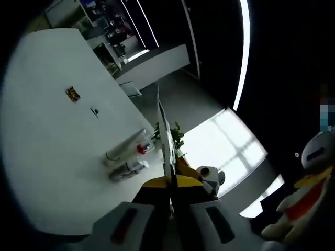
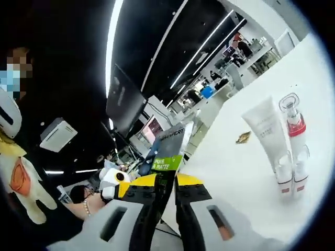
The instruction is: Arrange the skincare products in the storage area until every visible bottle or jar stands upright without overlapping.
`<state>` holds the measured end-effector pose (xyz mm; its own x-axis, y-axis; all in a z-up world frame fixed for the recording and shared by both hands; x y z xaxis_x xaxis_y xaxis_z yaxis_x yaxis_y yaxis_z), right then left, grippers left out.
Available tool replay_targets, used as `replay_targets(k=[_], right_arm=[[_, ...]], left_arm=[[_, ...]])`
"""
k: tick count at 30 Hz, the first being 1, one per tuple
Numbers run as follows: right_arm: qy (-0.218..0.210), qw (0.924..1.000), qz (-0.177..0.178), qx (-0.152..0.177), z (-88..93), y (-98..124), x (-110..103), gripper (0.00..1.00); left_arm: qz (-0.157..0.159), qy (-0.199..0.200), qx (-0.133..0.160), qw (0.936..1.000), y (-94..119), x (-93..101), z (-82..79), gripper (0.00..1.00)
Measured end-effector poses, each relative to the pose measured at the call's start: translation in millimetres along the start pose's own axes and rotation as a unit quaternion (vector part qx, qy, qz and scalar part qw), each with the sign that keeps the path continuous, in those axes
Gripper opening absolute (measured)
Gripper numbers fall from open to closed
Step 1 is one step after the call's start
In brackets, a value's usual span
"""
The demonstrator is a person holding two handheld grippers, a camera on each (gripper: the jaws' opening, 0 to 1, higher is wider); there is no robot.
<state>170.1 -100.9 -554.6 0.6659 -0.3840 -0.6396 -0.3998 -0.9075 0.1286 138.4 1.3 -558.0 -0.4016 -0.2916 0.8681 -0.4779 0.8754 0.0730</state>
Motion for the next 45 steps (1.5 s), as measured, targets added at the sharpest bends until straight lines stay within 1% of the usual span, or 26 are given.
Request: replay_targets(k=[6, 8, 10, 11, 13, 15, 20, 25, 30, 33, 38, 45], right_arm=[[0.005, 1.0, 0.005, -0.007, 3.1, 2.2, 2.9, 0.26], [0.01, 0.9999, 0.006, -0.012, 4.7, 3.2, 4.1, 0.31], [0.018, 0.9996, 0.01, -0.021, 7.6, 3.8, 5.4, 0.37], [0.021, 0.9991, 0.016, -0.033, 10.9, 4.4, 7.6, 0.4], [0.021, 0.9988, 0.019, -0.041, 13.6, 4.1, 8.3, 0.47], [0.024, 0.9986, 0.023, -0.04, 14.5, 4.7, 10.1, 0.51], [0.028, 0.998, 0.034, -0.046, 16.5, 6.5, 14.6, 0.58], [0.032, 0.9965, 0.048, -0.06, 20.0, 7.7, 19.2, 0.67], [0.035, 0.9952, 0.058, -0.071, 23.4, 10.0, 24.2, 0.73], [0.041, 0.9937, 0.064, -0.083, 28.5, 11.5, 26.8, 0.77], [0.043, 0.9917, 0.074, -0.096, 35.1, 13.3, 29.2, 0.84], [0.04, 0.9895, 0.088, -0.108, 40.0, 18.5, 30.5, 0.89]], left_arm=[[-0.005, 0.016, 0.004, 0.9999, -1.4, -9.4, -2.0, 0.0], [-0.011, 0.021, 0.004, 0.9997, -1.9, -14.8, -1.6, 0.0], [-0.014, 0.025, 0.003, 0.9996, -2.5, -17.9, -1.3, 0.0], [-0.015, 0.026, 0.003, 0.9995, -2.7, -19.2, -1.3, 0.0], [-0.02, 0.03, 0.003, 0.9993, -3.7, -22.9, -1.2, 0.0], [-0.025, 0.033, 0.003, 0.9991, -5.0, -27.0, -0.7, 0.0], [-0.034, 0.041, -0.001, 0.9986, -9.0, -36.1, 0.8, 0.0], [-0.039, 0.053, -0.002, 0.9978, -10.9, -47.1, 0.4, 0.0], [-0.047, 0.06, -0.009, 0.997, -13.7, -58.4, 1.7, 0.0], [-0.056, 0.064, -0.014, 0.9963, -16.0, -65.8, 3.7, 0.0], [-0.086, 0.055, -0.031, 0.9942, -21.1, -81.1, 7.2, 0.0], [-0.107, 0.056, -0.04, 0.9918, -30.1, -95.5, 11.1, 0.0]])
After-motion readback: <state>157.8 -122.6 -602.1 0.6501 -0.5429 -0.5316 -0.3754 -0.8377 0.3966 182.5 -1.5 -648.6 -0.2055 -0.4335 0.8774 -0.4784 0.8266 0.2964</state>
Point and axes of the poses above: the point that each gripper's makers call its tool centre point, and the gripper's own axes: y roughly backward along the fingers, x roughly to its right, z roughly out of its underside, the point moved 4 cm from there along y, roughly backward along the fingers, and after that the axes turned 10 degrees about -x, right-handed, at the moved point
